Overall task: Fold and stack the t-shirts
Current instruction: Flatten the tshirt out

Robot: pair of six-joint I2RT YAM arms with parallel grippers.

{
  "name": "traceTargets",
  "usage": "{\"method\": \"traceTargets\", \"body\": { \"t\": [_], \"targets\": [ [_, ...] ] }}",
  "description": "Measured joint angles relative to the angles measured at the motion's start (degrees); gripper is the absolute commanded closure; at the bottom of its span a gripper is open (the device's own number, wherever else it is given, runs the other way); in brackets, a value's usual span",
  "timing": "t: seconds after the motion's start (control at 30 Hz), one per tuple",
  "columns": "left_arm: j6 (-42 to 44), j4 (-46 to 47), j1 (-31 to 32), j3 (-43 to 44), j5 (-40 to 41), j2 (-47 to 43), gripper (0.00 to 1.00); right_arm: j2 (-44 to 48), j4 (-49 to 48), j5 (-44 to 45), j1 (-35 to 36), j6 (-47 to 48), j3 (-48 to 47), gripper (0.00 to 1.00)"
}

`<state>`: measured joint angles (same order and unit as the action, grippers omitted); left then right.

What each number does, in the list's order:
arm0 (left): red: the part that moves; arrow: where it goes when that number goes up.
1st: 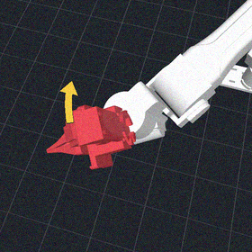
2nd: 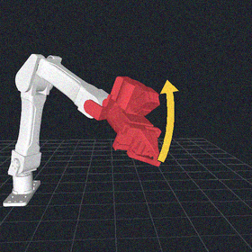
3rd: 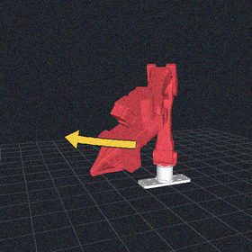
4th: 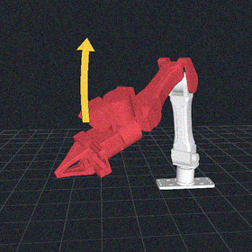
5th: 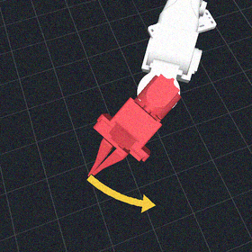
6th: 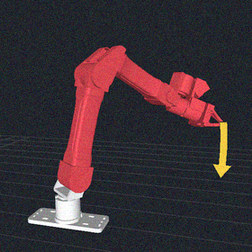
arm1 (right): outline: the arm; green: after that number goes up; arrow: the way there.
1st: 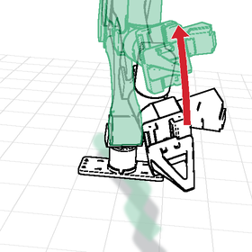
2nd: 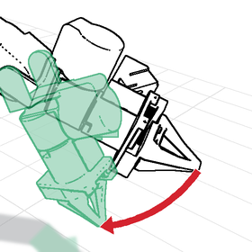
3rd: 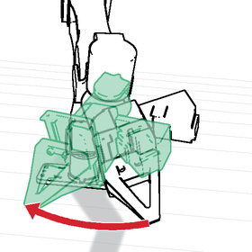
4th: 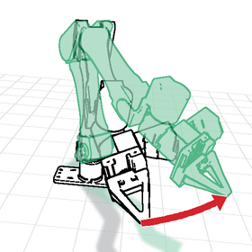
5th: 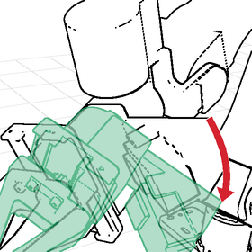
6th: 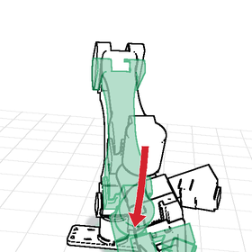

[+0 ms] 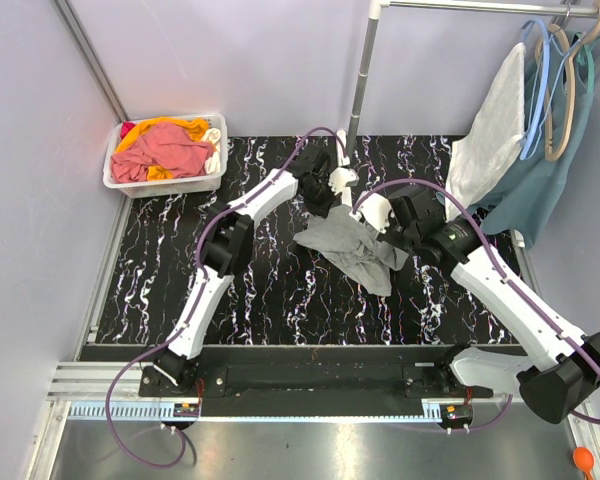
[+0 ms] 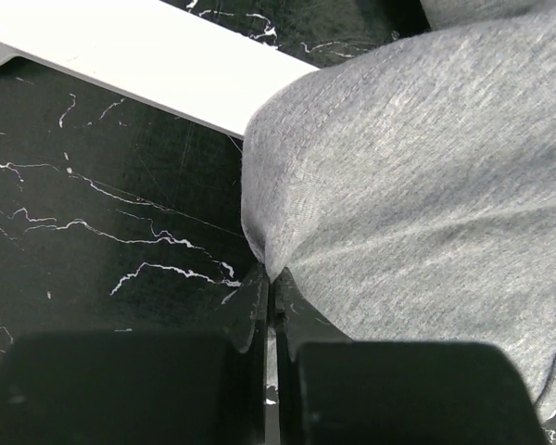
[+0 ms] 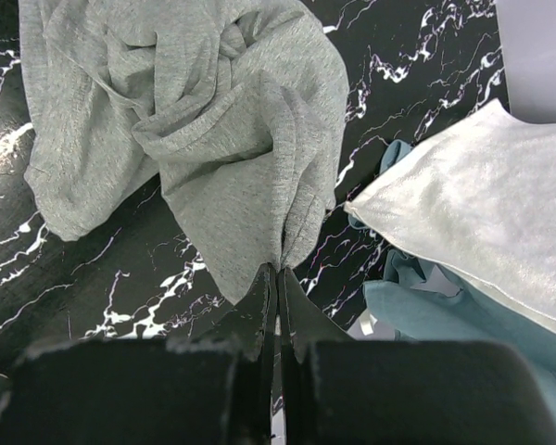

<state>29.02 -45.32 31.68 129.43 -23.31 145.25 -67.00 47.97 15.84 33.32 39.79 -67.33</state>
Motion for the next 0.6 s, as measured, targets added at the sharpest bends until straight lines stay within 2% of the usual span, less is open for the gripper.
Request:
{"method": "traceTargets", "body": {
  "t": [0.17,0.3,0.47,0.6],
  "targets": [
    [-0.96,0.15,0.20,-0.24,2.03,-0.39,1.00,0.55,-1.46,1.27,-0.02,0.24,2.93,1.00],
    [-1.31,0.42,0.63,-4.57,7.15,-3.96,1.00,0.50,-4.90,2.56,-1.88,0.68,3.56,1.00],
    [-2.12,0.04,0.57,-8.41,14.78,-14.86,1.00,-3.98,-9.01,2.49,-12.94,-0.44,-3.21,1.00],
    [-2.56,1.09,0.42,-8.37,19.21,-27.28,1.00,-9.53,-12.39,2.71,-17.81,-1.31,-11.28,1.00]
  ]
}}
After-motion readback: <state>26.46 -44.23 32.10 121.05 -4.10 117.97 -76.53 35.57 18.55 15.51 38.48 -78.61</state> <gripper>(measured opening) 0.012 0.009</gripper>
